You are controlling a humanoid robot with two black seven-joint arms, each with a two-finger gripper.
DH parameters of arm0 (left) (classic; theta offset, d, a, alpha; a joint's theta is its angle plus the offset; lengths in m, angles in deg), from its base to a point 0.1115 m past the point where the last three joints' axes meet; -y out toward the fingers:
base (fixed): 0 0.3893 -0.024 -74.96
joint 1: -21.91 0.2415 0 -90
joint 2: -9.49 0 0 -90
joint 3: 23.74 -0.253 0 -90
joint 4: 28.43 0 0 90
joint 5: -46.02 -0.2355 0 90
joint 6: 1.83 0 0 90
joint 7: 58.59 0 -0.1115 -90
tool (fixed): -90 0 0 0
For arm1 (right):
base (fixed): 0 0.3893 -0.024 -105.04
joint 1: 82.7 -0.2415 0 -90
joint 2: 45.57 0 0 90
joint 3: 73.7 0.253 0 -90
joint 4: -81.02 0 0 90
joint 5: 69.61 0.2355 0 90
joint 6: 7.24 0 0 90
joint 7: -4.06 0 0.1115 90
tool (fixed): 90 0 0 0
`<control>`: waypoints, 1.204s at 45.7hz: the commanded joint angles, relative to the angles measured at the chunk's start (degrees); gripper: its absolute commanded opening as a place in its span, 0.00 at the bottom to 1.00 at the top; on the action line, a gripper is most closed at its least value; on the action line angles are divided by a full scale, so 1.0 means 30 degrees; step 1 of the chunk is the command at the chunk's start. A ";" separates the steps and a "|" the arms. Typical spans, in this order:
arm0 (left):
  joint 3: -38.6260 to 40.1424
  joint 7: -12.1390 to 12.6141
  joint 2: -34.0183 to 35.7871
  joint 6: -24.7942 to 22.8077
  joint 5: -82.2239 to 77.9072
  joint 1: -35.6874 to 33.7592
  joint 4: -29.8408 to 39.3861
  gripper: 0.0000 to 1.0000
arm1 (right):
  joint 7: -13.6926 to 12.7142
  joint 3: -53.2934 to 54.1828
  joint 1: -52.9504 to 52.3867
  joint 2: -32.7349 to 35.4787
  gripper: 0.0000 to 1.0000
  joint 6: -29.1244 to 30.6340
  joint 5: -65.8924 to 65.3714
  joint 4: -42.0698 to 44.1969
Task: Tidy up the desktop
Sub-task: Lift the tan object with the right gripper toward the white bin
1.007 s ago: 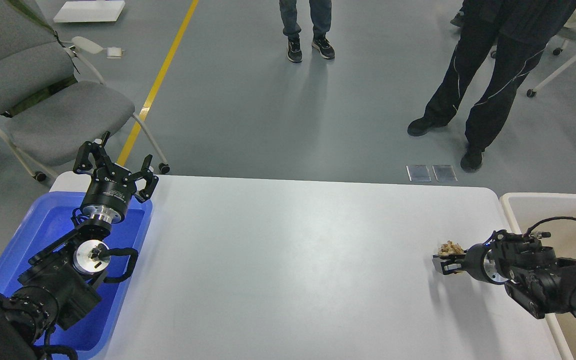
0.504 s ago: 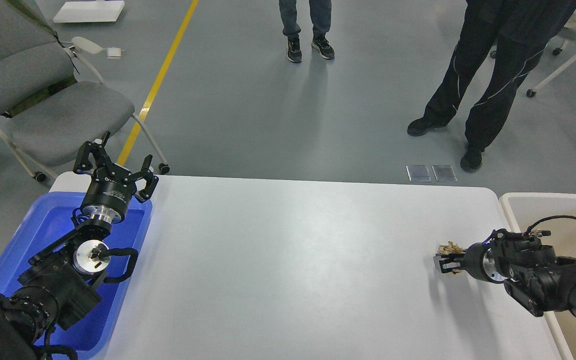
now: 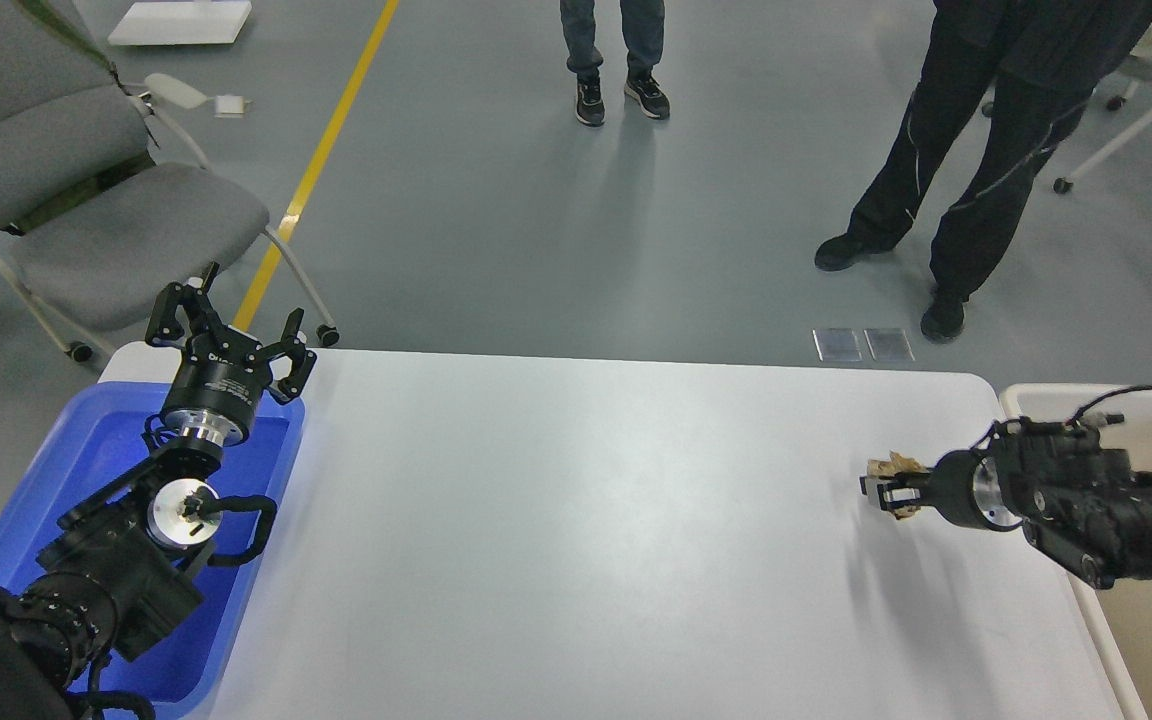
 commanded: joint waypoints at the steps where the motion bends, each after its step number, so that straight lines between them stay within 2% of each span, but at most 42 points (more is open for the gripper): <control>1: 0.0014 0.0000 -0.0002 0.0007 -0.0001 0.0004 -0.0019 1.00 | -0.0626 -0.0674 -0.3501 0.3066 0.00 0.0254 0.0268 -0.6248; 10: 0.0013 0.0000 -0.0002 0.0007 -0.0001 0.0004 -0.0019 1.00 | -0.1302 -0.2843 -0.7718 0.5586 0.00 0.0985 0.0238 -1.0819; 29: 0.0014 0.0000 -0.0002 0.0007 -0.0001 0.0004 0.0010 1.00 | -0.1682 -0.3049 -1.4430 0.7756 0.00 0.4763 0.0151 -1.5070; 34: 0.0014 0.0000 -0.0002 0.0007 -0.0001 0.0004 0.0010 1.00 | -0.1712 -0.3049 -1.5427 0.7756 0.00 0.5614 0.0151 -1.5218; 40: 0.0014 0.0000 -0.0002 0.0007 -0.0001 0.0004 -0.0019 1.00 | -0.1712 -0.3078 -1.5663 0.7814 0.00 0.5702 0.0150 -1.5159; 46: 0.0013 0.0000 -0.0002 0.0007 -0.0001 0.0004 0.0010 1.00 | -0.1682 -0.2904 -1.4406 0.8370 0.00 0.5352 0.0062 -1.4517; 55: 0.0014 0.0000 -0.0002 0.0007 -0.0001 0.0004 0.0010 1.00 | -0.1682 -0.2318 -1.1888 1.0859 0.00 0.4239 0.1260 -1.1851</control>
